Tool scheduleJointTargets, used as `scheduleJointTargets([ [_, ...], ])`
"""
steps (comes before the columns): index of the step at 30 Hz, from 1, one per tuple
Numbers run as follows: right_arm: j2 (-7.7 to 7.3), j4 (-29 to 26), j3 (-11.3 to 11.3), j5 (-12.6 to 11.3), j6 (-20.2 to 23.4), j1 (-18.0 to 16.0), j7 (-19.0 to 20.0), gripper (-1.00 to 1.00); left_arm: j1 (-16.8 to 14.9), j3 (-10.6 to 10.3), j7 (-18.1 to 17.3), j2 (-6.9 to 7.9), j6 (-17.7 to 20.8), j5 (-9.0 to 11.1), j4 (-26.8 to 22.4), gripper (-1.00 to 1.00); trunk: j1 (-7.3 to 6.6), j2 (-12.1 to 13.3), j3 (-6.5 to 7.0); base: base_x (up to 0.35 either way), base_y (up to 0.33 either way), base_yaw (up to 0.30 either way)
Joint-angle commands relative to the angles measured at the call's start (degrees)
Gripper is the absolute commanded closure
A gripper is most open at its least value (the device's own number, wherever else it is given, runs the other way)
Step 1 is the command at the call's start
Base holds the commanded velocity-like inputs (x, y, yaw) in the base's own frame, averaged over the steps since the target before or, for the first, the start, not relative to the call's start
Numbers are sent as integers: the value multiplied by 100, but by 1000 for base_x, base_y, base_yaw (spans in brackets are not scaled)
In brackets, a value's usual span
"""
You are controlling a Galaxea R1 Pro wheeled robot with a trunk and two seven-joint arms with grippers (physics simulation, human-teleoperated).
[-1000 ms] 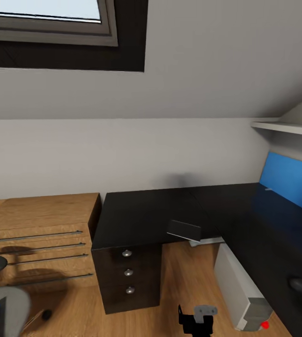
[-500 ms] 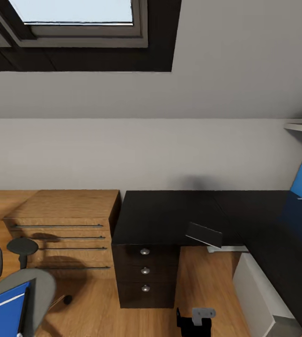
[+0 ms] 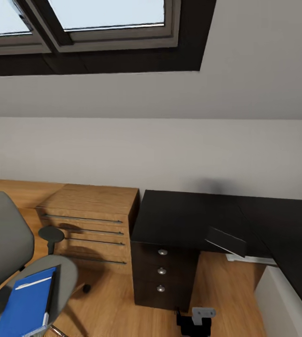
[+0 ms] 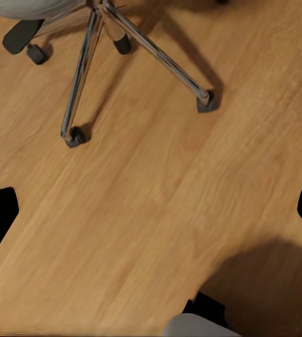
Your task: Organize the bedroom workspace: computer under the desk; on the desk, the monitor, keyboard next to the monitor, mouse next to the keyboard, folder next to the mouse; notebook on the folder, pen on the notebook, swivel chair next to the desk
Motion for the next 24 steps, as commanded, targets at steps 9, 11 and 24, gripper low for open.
scheduleJointTargets([
  [9, -4, 72, 52, -27, -26, -4, -20, -100, -3, -46, 35, 9, -36, 61, -7, -100, 1, -4, -55, 0, 0, 211],
  [11, -4, 73, 54, -26, -27, -4, -20, -100, -3, -46, 35, 9, -36, 61, -4, -100, 1, -4, -69, 0, 0, 179],
  [24, 3, 80, 60, -12, -33, -4, -20, -100, -1, -46, 35, 9, -44, 61, -4, -100, 1, -4, -161, 0, 0, 176],
])
